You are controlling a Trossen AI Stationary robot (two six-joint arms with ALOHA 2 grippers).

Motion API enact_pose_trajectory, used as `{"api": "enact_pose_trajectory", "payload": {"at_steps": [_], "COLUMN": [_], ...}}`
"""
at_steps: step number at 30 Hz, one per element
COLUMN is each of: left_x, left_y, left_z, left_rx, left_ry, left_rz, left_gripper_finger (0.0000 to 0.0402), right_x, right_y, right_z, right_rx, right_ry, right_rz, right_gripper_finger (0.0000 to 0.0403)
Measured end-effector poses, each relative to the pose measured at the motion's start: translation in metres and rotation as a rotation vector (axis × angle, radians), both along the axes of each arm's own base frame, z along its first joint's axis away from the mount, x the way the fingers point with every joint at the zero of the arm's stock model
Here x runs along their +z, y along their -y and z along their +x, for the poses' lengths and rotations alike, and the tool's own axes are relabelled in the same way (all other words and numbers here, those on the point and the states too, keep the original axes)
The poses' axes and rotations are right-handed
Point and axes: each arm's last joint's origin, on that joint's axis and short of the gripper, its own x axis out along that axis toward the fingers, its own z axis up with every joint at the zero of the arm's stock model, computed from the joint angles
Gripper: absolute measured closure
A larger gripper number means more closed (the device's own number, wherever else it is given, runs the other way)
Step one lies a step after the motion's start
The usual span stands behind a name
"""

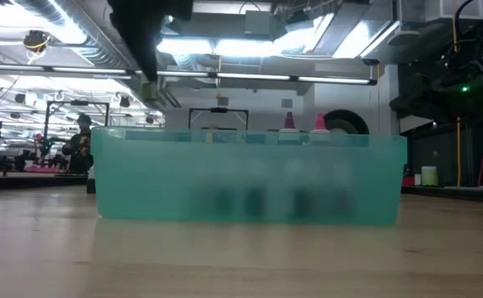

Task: Pick & Place food coloring
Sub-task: Put the top small green food coloring bottle into the bin

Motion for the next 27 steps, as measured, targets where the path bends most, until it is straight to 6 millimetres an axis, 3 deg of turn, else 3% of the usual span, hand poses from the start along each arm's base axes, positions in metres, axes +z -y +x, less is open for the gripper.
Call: {"api": "enact_pose_trajectory", "payload": {"at_steps": [15,27], "left_x": [-0.019,-0.053], "left_y": [0.066,0.102], "left_z": [0.066,0.079], "left_rx": [0.019,0.102], "left_ry": [-0.048,-0.115], "left_rz": [-0.098,-0.131], "left_gripper_finger": [0.0352,0.0352], "right_x": [0.0,0.0], "right_y": [0.0,0.0], "right_z": [0.0,0.0], "right_rx": [0.0,0.0], "right_ry": [0.0,0.0], "right_rz": [0.0,0.0], "right_gripper_finger": [0.0019,0.0019]}}
